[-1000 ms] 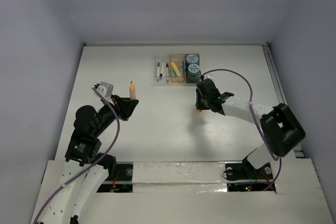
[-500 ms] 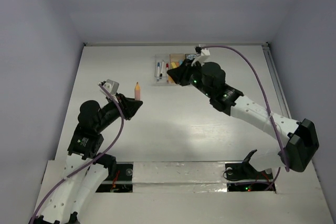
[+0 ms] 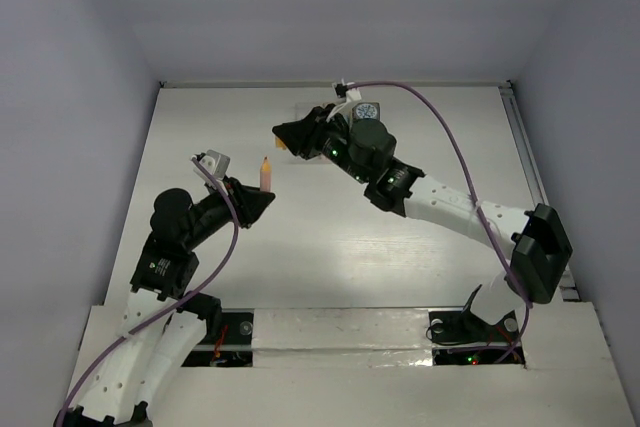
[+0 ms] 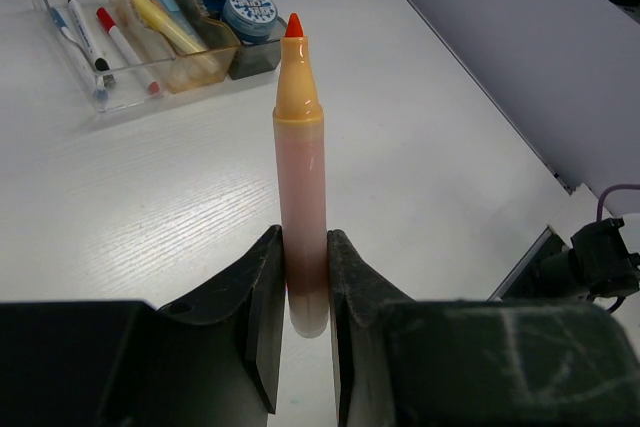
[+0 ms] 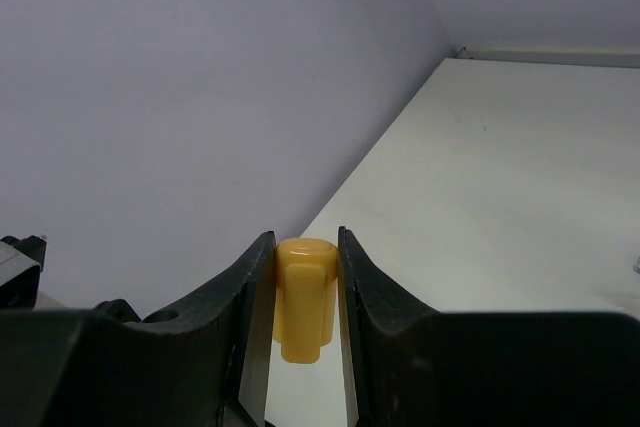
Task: Sort the stationery into containers
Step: Close the pen cap on the pen.
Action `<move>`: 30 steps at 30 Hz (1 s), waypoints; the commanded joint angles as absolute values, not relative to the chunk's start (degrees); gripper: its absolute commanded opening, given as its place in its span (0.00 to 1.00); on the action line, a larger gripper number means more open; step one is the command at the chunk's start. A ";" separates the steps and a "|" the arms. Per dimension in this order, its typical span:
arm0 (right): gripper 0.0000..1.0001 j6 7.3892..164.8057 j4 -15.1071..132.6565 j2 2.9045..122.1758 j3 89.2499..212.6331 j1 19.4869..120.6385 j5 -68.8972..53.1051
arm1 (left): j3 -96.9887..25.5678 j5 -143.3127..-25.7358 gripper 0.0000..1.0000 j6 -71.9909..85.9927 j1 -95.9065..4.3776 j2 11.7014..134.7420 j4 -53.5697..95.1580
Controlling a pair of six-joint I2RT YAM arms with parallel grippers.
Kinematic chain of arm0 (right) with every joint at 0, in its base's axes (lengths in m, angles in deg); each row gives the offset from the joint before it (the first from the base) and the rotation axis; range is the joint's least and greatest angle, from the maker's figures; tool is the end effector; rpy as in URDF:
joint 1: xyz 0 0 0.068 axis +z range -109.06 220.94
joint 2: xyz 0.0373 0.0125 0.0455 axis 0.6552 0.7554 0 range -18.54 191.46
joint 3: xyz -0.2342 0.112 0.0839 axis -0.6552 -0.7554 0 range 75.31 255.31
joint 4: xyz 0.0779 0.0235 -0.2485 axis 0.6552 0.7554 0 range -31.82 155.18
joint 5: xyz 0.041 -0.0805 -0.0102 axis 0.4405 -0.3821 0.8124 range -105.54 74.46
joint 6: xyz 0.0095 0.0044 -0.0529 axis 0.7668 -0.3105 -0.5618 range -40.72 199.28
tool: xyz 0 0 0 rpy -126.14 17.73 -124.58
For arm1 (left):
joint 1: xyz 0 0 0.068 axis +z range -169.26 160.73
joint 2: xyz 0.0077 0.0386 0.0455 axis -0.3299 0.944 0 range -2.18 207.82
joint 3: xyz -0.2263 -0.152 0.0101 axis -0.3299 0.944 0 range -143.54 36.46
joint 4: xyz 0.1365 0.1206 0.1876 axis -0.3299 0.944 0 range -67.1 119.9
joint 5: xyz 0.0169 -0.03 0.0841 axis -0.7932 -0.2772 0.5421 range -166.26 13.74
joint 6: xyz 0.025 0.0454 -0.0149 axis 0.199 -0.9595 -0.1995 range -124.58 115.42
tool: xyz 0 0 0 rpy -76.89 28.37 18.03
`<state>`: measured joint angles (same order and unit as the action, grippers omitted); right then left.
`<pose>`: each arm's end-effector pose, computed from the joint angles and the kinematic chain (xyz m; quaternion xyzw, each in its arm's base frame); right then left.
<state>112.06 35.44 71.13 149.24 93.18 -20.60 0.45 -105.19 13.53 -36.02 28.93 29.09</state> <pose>0.2348 0.2978 0.3822 -0.0793 0.6580 0.4840 0.5714 0.1273 -0.0563 0.3283 0.1664 0.6944 -0.3732 0.5923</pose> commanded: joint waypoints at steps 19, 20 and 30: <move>0.00 104.51 33.48 74.01 155.29 100.17 -30.65 | 0.78 -103.25 0.00 13.44 -35.88 28.23 26.94; 0.00 104.42 33.57 74.10 155.20 100.17 -30.83 | 0.78 -102.98 0.00 13.44 -35.88 28.23 26.94; 0.00 104.07 33.75 75.06 155.02 101.84 -31.53 | 0.60 -102.01 0.00 13.44 -35.88 27.87 27.29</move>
